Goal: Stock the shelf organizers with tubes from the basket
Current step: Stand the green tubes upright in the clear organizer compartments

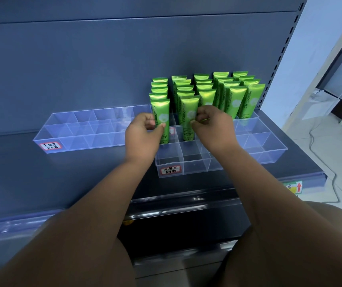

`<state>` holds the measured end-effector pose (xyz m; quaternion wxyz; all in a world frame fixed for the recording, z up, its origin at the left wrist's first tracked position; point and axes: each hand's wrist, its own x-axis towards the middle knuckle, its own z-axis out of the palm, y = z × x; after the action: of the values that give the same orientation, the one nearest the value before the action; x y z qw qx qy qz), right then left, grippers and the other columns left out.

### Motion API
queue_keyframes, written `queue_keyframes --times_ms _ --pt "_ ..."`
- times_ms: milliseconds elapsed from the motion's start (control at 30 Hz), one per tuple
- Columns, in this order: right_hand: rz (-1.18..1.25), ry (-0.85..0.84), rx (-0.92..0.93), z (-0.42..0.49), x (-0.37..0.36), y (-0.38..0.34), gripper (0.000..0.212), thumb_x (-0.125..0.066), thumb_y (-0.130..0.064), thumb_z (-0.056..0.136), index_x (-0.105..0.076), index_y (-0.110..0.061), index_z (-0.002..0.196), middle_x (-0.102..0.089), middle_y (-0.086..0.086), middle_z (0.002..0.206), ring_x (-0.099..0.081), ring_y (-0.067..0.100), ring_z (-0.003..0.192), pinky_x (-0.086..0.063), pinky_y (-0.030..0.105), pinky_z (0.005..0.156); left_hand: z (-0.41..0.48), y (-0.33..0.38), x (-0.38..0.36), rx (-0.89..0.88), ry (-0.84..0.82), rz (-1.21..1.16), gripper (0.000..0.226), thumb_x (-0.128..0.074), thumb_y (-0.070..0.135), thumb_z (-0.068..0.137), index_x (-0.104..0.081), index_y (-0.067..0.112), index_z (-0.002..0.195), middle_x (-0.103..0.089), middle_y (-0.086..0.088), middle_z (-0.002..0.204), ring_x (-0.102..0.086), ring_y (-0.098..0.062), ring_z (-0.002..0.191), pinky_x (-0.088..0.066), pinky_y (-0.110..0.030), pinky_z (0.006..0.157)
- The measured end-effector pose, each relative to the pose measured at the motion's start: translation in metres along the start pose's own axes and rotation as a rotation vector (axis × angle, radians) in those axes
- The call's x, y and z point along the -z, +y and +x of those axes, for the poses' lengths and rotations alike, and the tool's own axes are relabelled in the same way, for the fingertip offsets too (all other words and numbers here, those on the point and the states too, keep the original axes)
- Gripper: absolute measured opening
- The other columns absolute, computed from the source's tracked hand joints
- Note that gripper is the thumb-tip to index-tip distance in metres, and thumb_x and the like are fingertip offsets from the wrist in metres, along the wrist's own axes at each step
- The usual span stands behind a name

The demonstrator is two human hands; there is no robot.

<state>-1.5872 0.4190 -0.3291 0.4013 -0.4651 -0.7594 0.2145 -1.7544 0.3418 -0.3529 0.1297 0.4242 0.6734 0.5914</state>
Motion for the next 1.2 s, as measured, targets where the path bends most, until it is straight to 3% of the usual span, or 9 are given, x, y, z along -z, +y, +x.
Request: queue_keyframes --times_ms 267,467,567,667,767,867,967,1067,1200 --pt "-0.026 -0.003 -0.027 -0.005 0.0 -0.007 0.016 -0.068 -0.012 0.09 -0.07 -0.01 0.106 -0.069 0.005 0.087 -0.066 0.024 0.081 -0.051 0.029 0.069 -0.003 0.003 0.003 0.002 -0.005 0.026 0.022 -0.077 0.016 0.089 -0.06 0.02 0.103 -0.064 0.005 0.095 -0.065 -0.014 0.098 -0.051 -0.018 0.085" --pt "-0.052 0.056 -0.05 -0.008 0.002 -0.007 0.03 -0.064 -0.021 0.092 -0.068 -0.009 0.119 -0.07 0.004 0.096 -0.065 0.024 0.086 -0.056 0.035 0.076 -0.005 0.005 0.005 0.034 0.007 0.053 0.03 -0.078 0.022 0.088 -0.06 0.017 0.112 -0.064 0.003 0.107 -0.063 -0.014 0.105 -0.054 -0.029 0.093" --pt "-0.217 0.165 0.025 -0.015 0.006 -0.01 0.032 -0.058 -0.032 0.096 -0.067 -0.008 0.114 -0.068 0.011 0.1 -0.063 0.032 0.087 -0.054 0.04 0.07 -0.007 0.01 0.013 0.025 0.035 0.144 0.048 -0.076 0.036 0.089 -0.057 0.012 0.127 -0.062 -0.002 0.123 -0.058 -0.019 0.117 -0.049 -0.031 0.097" --pt "-0.315 0.212 0.204 -0.03 0.006 -0.025 0.033 -0.054 -0.035 0.097 -0.068 -0.008 0.108 -0.068 0.012 0.096 -0.063 0.035 0.085 -0.048 0.035 0.062 -0.015 0.017 0.031 -0.063 0.028 0.387 0.056 -0.063 0.045 0.096 -0.053 0.008 0.137 -0.056 -0.009 0.137 -0.049 -0.027 0.129 -0.042 -0.038 0.105" --pt "-0.331 0.13 0.323 -0.05 -0.001 -0.049 0.04 -0.052 -0.038 0.097 -0.066 -0.008 0.119 -0.068 0.012 0.104 -0.062 0.033 0.095 -0.049 0.036 0.07 -0.024 0.023 0.057 -0.169 0.065 0.595 0.064 -0.046 0.055 0.1 -0.05 0.005 0.139 -0.052 -0.013 0.145 -0.042 -0.033 0.137 -0.036 -0.045 0.114" --pt "-0.253 0.006 0.382 -0.07 -0.011 -0.08 0.051 -0.048 -0.043 0.1 -0.056 -0.009 0.138 -0.063 0.01 0.128 -0.055 0.029 0.12 -0.048 0.04 0.096 -0.035 0.03 0.091 -0.23 0.103 0.761 0.075 -0.029 0.063 0.097 -0.046 0.007 0.145 -0.043 -0.013 0.156 -0.031 -0.036 0.148 -0.027 -0.05 0.121" --pt "-0.165 -0.112 0.451 -0.089 -0.026 -0.119 0.058 -0.043 -0.047 0.101 -0.046 -0.012 0.148 -0.049 0.005 0.15 -0.039 0.024 0.143 -0.034 0.041 0.118 -0.06 0.038 0.139 -0.227 0.193 0.943 0.074 -0.03 0.063 0.099 -0.04 0.011 0.151 -0.033 -0.009 0.163 -0.02 -0.033 0.154 -0.021 -0.053 0.123" --pt "-0.074 -0.207 0.528 -0.12 -0.052 -0.174 0.06 -0.039 -0.048 0.102 -0.043 -0.011 0.15 -0.042 0.006 0.157 -0.031 0.023 0.149 -0.027 0.04 0.123 -0.1 0.036 0.204 -0.172 0.3 1.053 0.073 -0.034 0.061 0.1 -0.037 0.012 0.155 -0.029 -0.008 0.166 -0.018 -0.031 0.155 -0.02 -0.054 0.124" --pt "0.015 -0.386 0.692 -0.182 -0.104 -0.258 0.063 -0.038 -0.049 0.101 -0.038 -0.012 0.153 -0.037 0.006 0.16 -0.027 0.023 0.151 -0.025 0.039 0.124 -0.168 0.02 0.3 0.032 0.439 1.144 0.075 -0.031 0.062 0.099 -0.036 0.013 0.155 -0.03 -0.006 0.166 -0.018 -0.03 0.155 -0.02 -0.053 0.123"
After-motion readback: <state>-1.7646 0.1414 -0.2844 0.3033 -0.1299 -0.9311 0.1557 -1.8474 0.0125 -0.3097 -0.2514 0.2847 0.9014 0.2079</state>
